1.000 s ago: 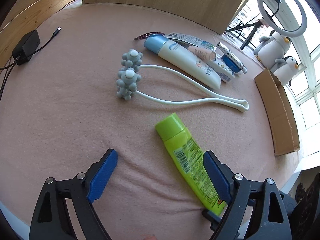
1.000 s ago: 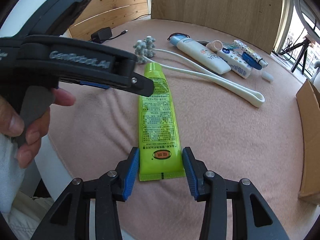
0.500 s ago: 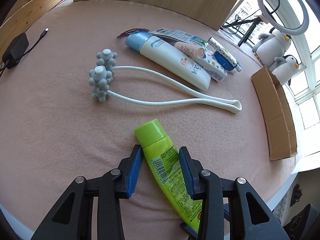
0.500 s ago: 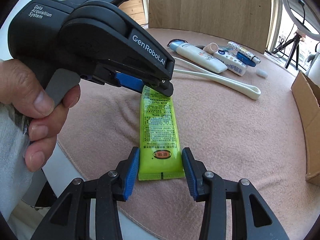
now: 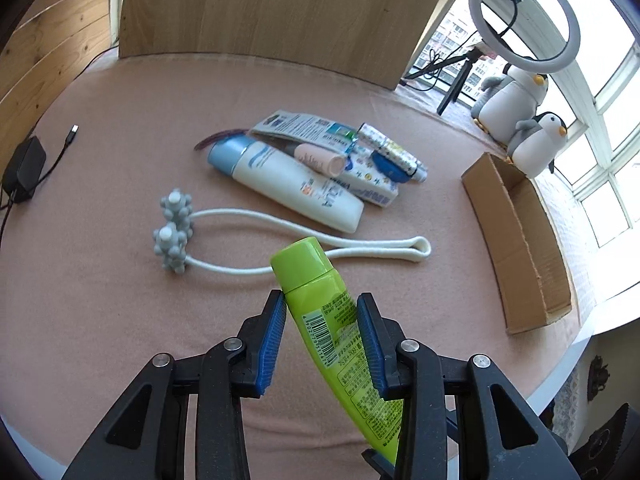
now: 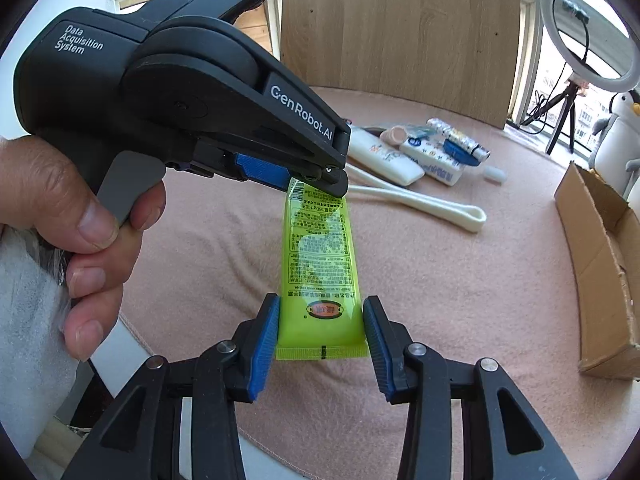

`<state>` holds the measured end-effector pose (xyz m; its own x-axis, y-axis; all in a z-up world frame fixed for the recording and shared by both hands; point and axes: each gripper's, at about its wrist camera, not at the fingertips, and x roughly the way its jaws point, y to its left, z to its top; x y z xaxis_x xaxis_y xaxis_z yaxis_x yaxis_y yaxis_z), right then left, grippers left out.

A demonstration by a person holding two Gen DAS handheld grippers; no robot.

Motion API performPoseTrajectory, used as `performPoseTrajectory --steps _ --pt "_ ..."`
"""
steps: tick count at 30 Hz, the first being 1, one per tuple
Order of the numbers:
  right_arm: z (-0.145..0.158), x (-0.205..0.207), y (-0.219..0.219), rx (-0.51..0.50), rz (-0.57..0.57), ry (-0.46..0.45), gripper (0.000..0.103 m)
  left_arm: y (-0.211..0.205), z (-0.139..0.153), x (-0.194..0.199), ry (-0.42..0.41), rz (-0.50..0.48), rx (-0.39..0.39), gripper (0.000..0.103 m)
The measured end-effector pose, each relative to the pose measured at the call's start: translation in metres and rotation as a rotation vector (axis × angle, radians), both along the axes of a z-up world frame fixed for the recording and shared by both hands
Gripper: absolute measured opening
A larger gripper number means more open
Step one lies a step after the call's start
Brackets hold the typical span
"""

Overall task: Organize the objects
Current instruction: 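Lift the green tube with the right gripper and carry it toward the cardboard box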

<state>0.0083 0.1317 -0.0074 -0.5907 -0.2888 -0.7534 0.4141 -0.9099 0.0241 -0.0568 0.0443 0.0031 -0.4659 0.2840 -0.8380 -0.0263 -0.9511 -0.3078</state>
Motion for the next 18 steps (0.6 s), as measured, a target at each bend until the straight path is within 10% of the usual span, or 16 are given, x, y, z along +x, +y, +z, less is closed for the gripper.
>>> performPoseTrajectory --steps 18 --pt "0.05 -0.031 0.072 -0.004 -0.188 0.133 0.038 0.105 0.06 -0.063 0.114 -0.198 0.009 0.04"
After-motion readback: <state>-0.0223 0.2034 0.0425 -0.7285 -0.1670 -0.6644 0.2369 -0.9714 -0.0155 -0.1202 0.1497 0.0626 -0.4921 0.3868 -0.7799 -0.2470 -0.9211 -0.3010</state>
